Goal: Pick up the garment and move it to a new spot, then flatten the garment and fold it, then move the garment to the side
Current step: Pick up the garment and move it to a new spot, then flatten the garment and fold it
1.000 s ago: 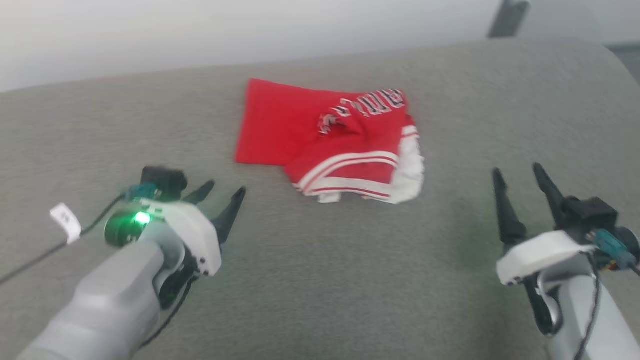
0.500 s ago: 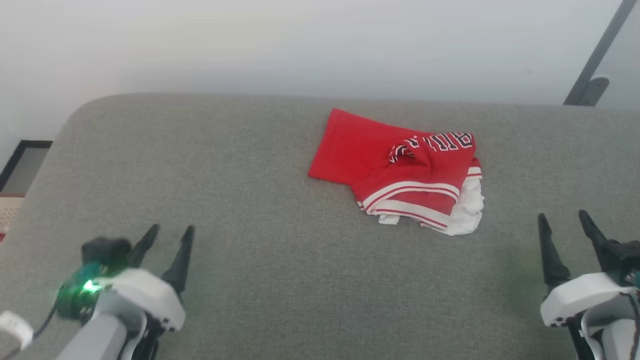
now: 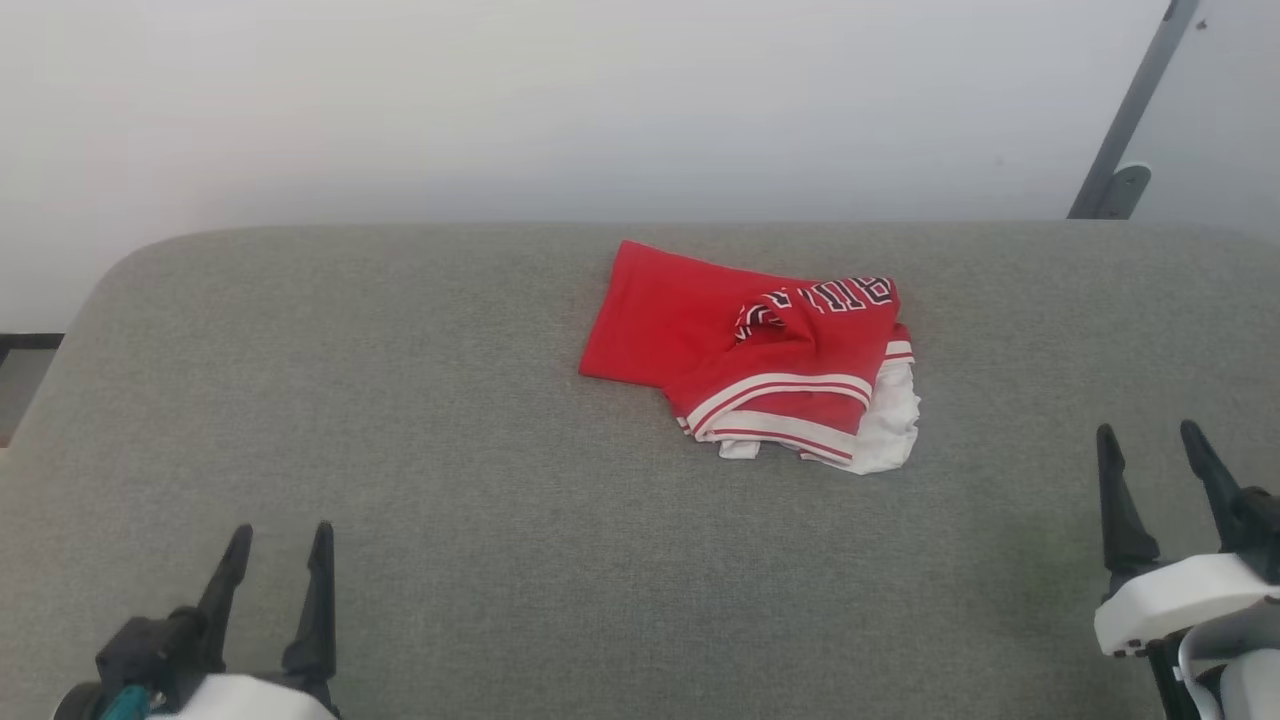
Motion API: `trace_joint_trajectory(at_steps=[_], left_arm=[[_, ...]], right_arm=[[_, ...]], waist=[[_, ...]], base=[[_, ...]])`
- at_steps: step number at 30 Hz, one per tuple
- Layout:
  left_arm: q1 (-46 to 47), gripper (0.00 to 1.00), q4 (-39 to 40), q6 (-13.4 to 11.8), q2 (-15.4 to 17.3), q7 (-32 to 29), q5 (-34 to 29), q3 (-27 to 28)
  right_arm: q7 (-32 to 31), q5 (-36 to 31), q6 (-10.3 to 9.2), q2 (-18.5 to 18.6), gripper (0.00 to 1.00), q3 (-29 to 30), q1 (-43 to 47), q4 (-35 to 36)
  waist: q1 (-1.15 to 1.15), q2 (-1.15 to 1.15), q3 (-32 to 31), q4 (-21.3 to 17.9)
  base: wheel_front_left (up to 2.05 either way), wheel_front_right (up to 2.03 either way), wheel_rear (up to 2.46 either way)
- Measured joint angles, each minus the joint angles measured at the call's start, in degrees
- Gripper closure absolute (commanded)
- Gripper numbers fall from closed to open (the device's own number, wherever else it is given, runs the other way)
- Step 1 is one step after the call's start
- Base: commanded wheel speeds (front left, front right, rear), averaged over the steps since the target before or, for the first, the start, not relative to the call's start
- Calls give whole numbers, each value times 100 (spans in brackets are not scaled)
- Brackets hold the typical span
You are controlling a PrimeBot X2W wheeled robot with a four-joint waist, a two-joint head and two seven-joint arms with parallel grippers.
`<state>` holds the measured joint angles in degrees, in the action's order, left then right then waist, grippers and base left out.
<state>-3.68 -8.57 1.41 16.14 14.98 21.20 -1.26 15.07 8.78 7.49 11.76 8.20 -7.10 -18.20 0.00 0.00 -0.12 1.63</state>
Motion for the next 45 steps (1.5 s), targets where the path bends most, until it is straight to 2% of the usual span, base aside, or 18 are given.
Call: trace_joint_trajectory(at_steps=[3, 15, 19, 23, 28, 33, 37, 41, 45], left_arm=[[-81, 0, -49, 146, -146, 0, -166, 165], [-101, 0, -60, 428, -576, 0, -580, 579], [-101, 0, -60, 487, -734, 0, -683, 631], [-48, 0, -73, 519, -902, 0, -734, 634], [217, 0, -146, 559, -1073, 0, -784, 570], [519, 0, -278, 576, -1200, 0, -811, 445], [747, 0, -363, 592, -1269, 0, -802, 320], [931, 0, -426, 592, -1288, 0, -749, 207], [1087, 0, -478, 593, -1308, 0, -699, 89]], right_arm=[[-1, 0, 0, 1, 0, -34, 30, -58], [-7, 8, 0, 70, 0, -178, -48, -188], [-293, 26, 0, 168, 0, -344, -168, -294], [-825, 103, 0, 436, 0, -753, -496, -330], [-1939, 434, 0, 1056, 0, -1666, -1100, -293], [-3275, 1092, 0, 1768, 0, -2653, -1792, -110], [-4098, 1675, 0, 2226, 0, -3262, -2219, 141], [-4548, 2121, 0, 2494, 0, -3632, -2521, 355], [-4685, 2275, 0, 2639, 0, -3764, -2733, 379]], waist=[[0, 0, 8, -46], [0, 0, -1, -90], [0, 0, 50, -34], [0, 0, 245, 46], [0, 0, 619, 184], [0, 0, 1042, 345], [0, 0, 1335, 487], [0, 0, 1580, 615], [0, 0, 1782, 703]], base=[[0, 0, 0], [0, 0, 0], [0, 0, 0], [0, 0, 0], [0, 0, 0], [0, 0, 0], [0, 0, 0], [0, 0, 0], [0, 0, 0]])
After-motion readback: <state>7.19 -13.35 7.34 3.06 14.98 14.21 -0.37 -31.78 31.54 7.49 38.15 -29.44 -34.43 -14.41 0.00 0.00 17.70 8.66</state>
